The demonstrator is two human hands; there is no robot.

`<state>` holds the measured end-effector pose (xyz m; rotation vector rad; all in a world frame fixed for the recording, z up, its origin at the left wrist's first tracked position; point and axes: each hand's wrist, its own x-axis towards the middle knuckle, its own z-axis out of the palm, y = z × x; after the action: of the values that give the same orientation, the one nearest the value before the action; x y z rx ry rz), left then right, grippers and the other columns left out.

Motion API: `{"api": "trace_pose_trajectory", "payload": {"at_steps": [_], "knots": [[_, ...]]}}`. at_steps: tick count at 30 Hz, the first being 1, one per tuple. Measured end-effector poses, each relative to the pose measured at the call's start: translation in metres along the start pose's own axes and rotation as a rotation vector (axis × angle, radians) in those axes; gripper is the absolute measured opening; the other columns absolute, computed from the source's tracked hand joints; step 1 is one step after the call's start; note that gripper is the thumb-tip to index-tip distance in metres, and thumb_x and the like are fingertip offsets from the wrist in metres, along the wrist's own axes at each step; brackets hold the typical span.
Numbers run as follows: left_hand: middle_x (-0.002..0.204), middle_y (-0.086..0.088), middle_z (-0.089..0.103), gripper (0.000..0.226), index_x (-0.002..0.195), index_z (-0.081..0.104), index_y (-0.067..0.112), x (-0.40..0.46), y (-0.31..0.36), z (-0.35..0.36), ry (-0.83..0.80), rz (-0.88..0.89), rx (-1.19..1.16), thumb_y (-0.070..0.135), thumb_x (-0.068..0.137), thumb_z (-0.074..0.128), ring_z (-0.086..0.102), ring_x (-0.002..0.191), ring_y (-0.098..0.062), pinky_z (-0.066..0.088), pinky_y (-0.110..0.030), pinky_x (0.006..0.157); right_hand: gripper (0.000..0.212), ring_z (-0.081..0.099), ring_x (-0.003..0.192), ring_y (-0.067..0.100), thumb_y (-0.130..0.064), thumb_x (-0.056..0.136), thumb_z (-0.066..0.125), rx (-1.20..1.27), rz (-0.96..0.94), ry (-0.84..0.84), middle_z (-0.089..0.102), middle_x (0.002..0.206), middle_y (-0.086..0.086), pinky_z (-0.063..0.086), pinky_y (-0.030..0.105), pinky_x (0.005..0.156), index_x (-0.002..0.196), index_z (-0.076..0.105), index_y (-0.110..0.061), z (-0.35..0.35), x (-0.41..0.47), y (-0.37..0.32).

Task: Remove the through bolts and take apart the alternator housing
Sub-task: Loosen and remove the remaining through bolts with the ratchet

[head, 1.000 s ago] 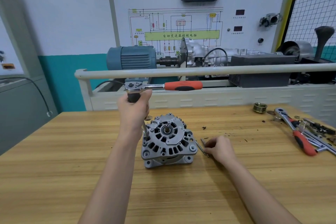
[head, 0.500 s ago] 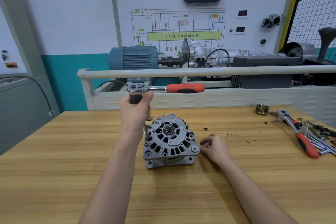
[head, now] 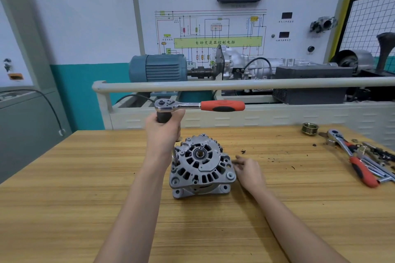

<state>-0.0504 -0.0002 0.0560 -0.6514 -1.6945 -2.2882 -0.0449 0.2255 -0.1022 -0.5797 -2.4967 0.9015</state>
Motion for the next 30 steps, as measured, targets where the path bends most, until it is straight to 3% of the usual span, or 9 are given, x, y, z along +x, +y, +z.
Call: {"api": "trace_pose_trajectory", "payload": {"at_steps": [2,4,6,10,13,19,23,30], "knots": [[0.042,0.010,0.037,0.035,0.060,0.042,0.014,0.001,-0.001,0.001,-0.002,0.018,-0.007,0.004,0.088,0.060,0.030,0.037,-0.004,0.028,-0.016,0.039,0.025,0.066,0.099,0.014,-0.021,0.096,0.056,0.209,-0.020,0.113,0.057,0.137,0.000,0.051,0.020,0.077,0.119,0.066,-0.015,-0.010,0.005,-0.019],[0.041,0.010,0.037,0.037,0.058,0.041,0.015,0.001,-0.001,0.002,0.003,0.034,-0.024,0.003,0.089,0.059,0.029,0.037,-0.004,0.028,-0.016,0.038,0.029,0.063,0.102,0.012,-0.023,0.096,0.056,0.410,-0.076,0.139,0.062,0.129,0.000,0.047,0.020,0.082,0.123,0.063,-0.016,-0.021,0.012,-0.048],[0.040,0.010,0.036,0.038,0.058,0.041,0.015,0.002,-0.001,0.005,0.011,0.042,-0.036,0.003,0.089,0.059,0.028,0.037,-0.004,0.027,-0.017,0.038,0.042,0.055,0.121,0.015,-0.034,0.092,0.061,0.492,-0.158,-0.009,0.060,0.131,-0.003,0.043,0.025,0.094,0.130,0.057,-0.017,-0.028,0.018,-0.078],[0.041,0.009,0.033,0.036,0.059,0.041,0.014,0.005,0.001,0.007,0.001,0.050,-0.038,0.002,0.088,0.059,0.025,0.038,-0.006,0.024,-0.018,0.039,0.088,0.043,0.133,0.019,-0.063,0.076,0.067,0.300,-0.181,-0.389,0.041,0.149,0.000,0.037,0.036,0.106,0.147,0.037,-0.021,-0.021,0.021,-0.106],[0.041,0.009,0.032,0.038,0.058,0.040,0.014,0.007,0.000,0.006,-0.010,0.061,-0.026,0.002,0.089,0.059,0.025,0.038,-0.006,0.024,-0.018,0.039,0.088,0.042,0.134,0.022,-0.063,0.076,0.066,0.299,-0.163,-0.400,0.038,0.152,0.003,0.038,0.044,0.109,0.147,0.037,-0.021,-0.015,0.024,-0.103],[0.041,0.009,0.033,0.037,0.059,0.040,0.013,0.010,-0.002,0.009,0.015,0.064,-0.032,0.002,0.089,0.058,0.025,0.038,-0.007,0.024,-0.018,0.039,0.081,0.041,0.136,0.020,-0.059,0.078,0.068,0.253,-0.179,-0.320,0.041,0.151,0.000,0.037,0.039,0.107,0.144,0.042,-0.020,-0.013,0.021,-0.102],[0.040,0.009,0.033,0.038,0.058,0.039,0.012,0.014,-0.003,0.021,0.026,0.066,-0.114,0.002,0.090,0.058,0.026,0.037,-0.006,0.024,-0.017,0.038,0.089,0.040,0.137,0.020,-0.065,0.071,0.067,0.233,-0.177,-0.245,0.043,0.149,-0.001,0.035,0.037,0.107,0.144,0.043,-0.020,-0.008,0.010,-0.099],[0.039,0.008,0.032,0.040,0.056,0.040,0.014,0.037,-0.003,0.050,-0.018,0.046,-0.186,0.002,0.089,0.058,0.024,0.036,-0.006,0.022,-0.018,0.038,0.084,0.041,0.136,0.017,-0.063,0.072,0.071,0.269,-0.187,-0.265,0.046,0.147,-0.004,0.035,0.037,0.109,0.143,0.044,-0.026,-0.007,0.004,-0.099]]}}
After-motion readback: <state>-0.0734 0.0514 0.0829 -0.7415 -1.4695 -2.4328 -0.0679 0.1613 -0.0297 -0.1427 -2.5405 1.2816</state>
